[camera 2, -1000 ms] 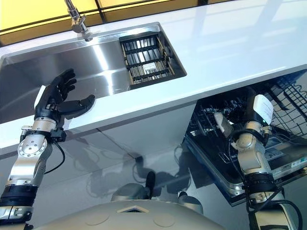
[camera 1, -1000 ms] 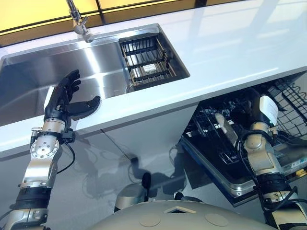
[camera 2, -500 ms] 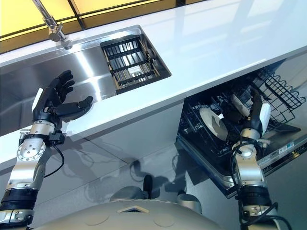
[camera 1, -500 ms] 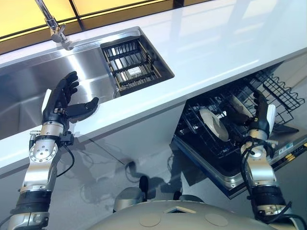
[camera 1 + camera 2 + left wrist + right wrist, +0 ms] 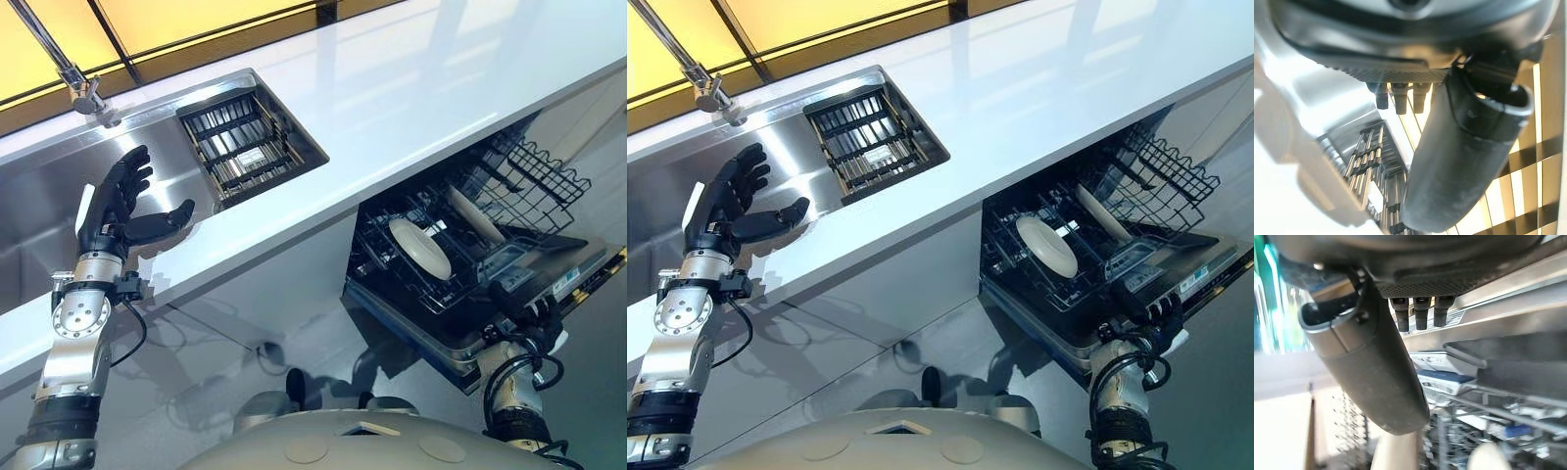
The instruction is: Pick up plates and place into dishwasher.
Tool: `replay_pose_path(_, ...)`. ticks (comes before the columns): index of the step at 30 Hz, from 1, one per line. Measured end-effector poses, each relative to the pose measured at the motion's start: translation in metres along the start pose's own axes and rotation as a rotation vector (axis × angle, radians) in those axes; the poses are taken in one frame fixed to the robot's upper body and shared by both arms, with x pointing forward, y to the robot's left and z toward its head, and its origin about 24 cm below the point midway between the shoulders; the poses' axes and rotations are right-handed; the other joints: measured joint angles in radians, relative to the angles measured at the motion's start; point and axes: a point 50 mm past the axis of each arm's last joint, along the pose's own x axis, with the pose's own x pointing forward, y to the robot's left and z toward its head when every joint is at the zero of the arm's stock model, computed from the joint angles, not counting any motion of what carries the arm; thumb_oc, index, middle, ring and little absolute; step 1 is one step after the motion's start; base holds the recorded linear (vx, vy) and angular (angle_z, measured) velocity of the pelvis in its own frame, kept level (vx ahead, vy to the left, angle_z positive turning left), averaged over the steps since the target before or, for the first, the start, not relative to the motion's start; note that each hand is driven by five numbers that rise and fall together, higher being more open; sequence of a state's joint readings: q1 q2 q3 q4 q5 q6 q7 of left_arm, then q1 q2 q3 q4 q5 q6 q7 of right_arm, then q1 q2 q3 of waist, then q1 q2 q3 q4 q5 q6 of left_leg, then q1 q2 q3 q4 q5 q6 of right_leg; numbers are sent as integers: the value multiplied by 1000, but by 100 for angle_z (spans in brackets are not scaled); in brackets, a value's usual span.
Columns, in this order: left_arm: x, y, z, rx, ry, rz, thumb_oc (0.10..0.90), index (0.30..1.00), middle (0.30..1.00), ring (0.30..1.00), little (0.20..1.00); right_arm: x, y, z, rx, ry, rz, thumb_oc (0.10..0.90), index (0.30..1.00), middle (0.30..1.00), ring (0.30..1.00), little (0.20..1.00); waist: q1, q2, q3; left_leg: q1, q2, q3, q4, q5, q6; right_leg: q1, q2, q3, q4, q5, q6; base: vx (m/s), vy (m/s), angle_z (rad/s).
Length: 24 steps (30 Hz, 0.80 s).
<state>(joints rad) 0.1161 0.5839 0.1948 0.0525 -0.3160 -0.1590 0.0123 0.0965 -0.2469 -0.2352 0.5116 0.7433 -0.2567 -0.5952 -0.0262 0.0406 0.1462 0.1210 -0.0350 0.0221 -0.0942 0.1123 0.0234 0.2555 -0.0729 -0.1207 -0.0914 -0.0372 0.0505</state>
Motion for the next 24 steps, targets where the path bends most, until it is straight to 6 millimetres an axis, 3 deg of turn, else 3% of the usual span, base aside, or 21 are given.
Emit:
replay_pose_path(6, 0, 0, 0, 2, 1, -2, 800, 900, 900, 900, 900, 4, -5, -2, 41, -19, -59, 800, 900, 900, 900, 900, 8, 19, -13, 7, -2, -26, 0, -3, -10, 17, 1, -20, 0, -1, 0, 69, -43, 10)
replay_pose_path(12, 2, 5, 3, 27, 0, -8, 800, 900, 900, 900, 900, 15, -25, 4, 57, -32, -96, 800, 900, 900, 900, 900, 17, 39, -12, -3, -8, -60, 0, 11, -12, 16, -1, -52, 18, -6, -3, 73, 25, 16)
replay_pose_path(14, 2, 4, 3, 27, 2, -13, 800, 900, 900, 900, 900, 28, -42, 17, 79, -38, -118, 800, 900, 900, 900, 900, 16, 63, -1, -13, -16, -84, 0, 20, -11, 7, -7, -72, 37, -14, -2, 5, 54, 29)
replay_pose_path(17, 2, -3, 0, 7, 13, -41, 800, 900, 900, 900, 900, 42, -51, 47, 47, -114, -112, 800, 900, 900, 900, 900, 24, 114, 22, -35, -22, -97, 0, 25, -17, -36, -18, -88, 95, -36, 2, -34, 56, 19)
replay_pose_path(21, 1, -10, -3, -9, 25, -69, 800, 900, 900, 900, 900, 52, -44, 85, -65, -261, -171, 800, 900, 900, 900, 900, 26, 179, 54, -77, -18, -97, 0, 25, -17, -88, -24, -118, 132, -38, 1, -13, 25, 18)
replay_pose_path(22, 1, -11, -3, -13, 27, -72, 800, 900, 900, 900, 900, 51, -41, 88, -84, -283, -186, 800, 900, 900, 900, 900, 28, 184, 56, -80, -17, -97, 0, 24, -18, -92, -24, -121, 136, -39, -1, 16, 26, 20)
replay_pose_path(24, 0, -13, -4, -26, 26, -72, 800, 900, 900, 900, 900, 46, -23, 101, -107, -383, -226, 800, 900, 900, 900, 900, 29, 197, 71, -79, -20, -89, 5, -5, -55, -96, -40, -138, 145, -45, -7, 36, 42, 17)
